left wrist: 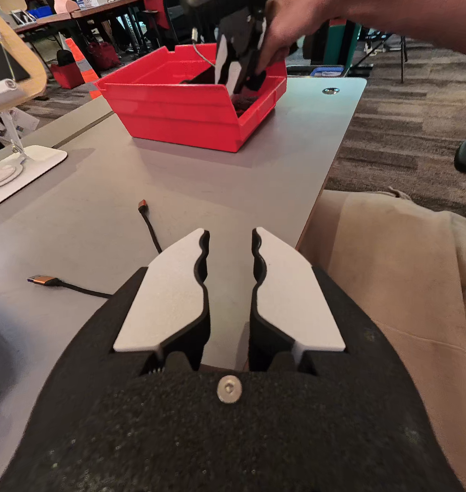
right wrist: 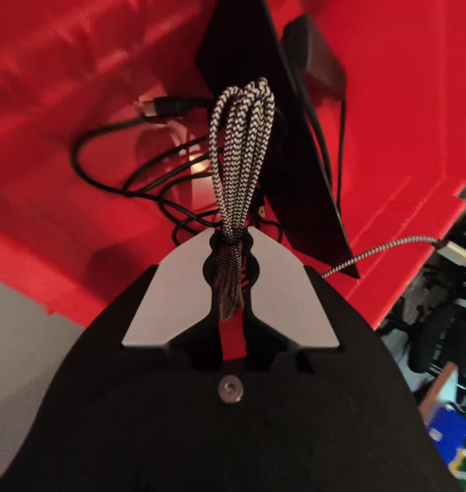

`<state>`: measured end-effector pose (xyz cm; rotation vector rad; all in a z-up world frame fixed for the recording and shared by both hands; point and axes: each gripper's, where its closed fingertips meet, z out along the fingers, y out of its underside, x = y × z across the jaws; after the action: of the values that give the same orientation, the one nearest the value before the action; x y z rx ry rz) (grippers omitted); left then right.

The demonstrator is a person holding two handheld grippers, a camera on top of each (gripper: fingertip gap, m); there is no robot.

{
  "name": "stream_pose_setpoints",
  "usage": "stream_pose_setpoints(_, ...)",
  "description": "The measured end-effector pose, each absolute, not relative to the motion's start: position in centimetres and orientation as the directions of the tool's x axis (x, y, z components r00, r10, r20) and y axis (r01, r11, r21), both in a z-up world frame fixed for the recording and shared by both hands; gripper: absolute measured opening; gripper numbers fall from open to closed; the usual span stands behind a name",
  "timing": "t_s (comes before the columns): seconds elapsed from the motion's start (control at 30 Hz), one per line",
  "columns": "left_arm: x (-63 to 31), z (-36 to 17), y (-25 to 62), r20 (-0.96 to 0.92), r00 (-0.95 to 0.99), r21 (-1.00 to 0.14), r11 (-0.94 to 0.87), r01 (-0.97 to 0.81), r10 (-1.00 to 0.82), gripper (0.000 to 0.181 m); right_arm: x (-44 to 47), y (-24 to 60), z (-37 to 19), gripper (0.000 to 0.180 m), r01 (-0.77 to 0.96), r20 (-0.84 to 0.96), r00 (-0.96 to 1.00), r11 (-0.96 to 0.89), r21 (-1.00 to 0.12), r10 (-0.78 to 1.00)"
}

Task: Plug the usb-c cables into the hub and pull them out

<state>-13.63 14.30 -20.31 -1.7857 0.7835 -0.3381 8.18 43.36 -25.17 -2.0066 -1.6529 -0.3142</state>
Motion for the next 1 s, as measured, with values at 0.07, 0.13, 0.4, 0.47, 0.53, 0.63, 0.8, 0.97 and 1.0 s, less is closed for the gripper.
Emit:
stream_pose_setpoints(0.07,-13.6,-20.5,14.2,-0.171,0.738,-0.916,-0.171,-0.364,-0.653,0.030,7.8,43.3,-26.5,0.016,0.978,0.417,0.157,-0.084,-0.189,0.895)
stream_pose_setpoints(0.13,-13.5,-20.4,14.2,-0.186,0.732,-0.914,-0.158,-0.373,-0.655,0.029,7.7,42.7,-27.8,0.016,0.983,0.312,0.123,-0.074,-0.167,0.942)
stream_pose_setpoints(0.4,-13.4,-20.6,14.1,-0.183,0.727,-0.912,-0.163,-0.377,-0.662,0.028,8.3,41.7,-27.1,0.018,0.995,0.199,0.083,-0.070,-0.070,0.976)
stream_pose_setpoints(0.47,-13.5,-20.5,14.1,-0.176,0.729,-0.915,-0.164,-0.369,-0.662,0.028,7.8,40.2,-25.2,0.040,0.988,0.137,0.117,-0.101,-0.118,0.984)
stream_pose_setpoints(0.53,-13.6,-20.5,14.1,-0.169,0.731,-0.917,-0.167,-0.363,-0.661,0.028,7.5,39.6,-22.3,0.044,0.971,0.108,0.161,-0.137,-0.197,0.981)
stream_pose_setpoints(0.63,-13.6,-20.7,14.2,-0.160,0.726,-0.914,-0.177,-0.365,-0.668,0.028,7.8,43.5,-17.5,0.037,0.896,0.252,0.309,-0.193,-0.399,0.917)
stream_pose_setpoints(0.8,-13.4,-21.1,14.3,-0.170,0.718,-0.905,-0.181,-0.385,-0.675,0.028,11.9,51.6,-15.8,0.035,0.709,0.327,0.664,-0.427,-0.562,0.672)
stream_pose_setpoints(0.97,-13.6,-21.4,14.3,-0.195,0.715,-0.895,-0.176,-0.410,-0.672,0.028,11.8,54.0,-17.8,0.035,0.671,0.332,0.702,-0.429,-0.605,0.630)
stream_pose_setpoints(1.0,-13.6,-21.4,14.4,-0.196,0.716,-0.894,-0.177,-0.411,-0.670,0.028,11.5,54.3,-17.8,0.033,0.667,0.333,0.703,-0.420,-0.616,0.628)
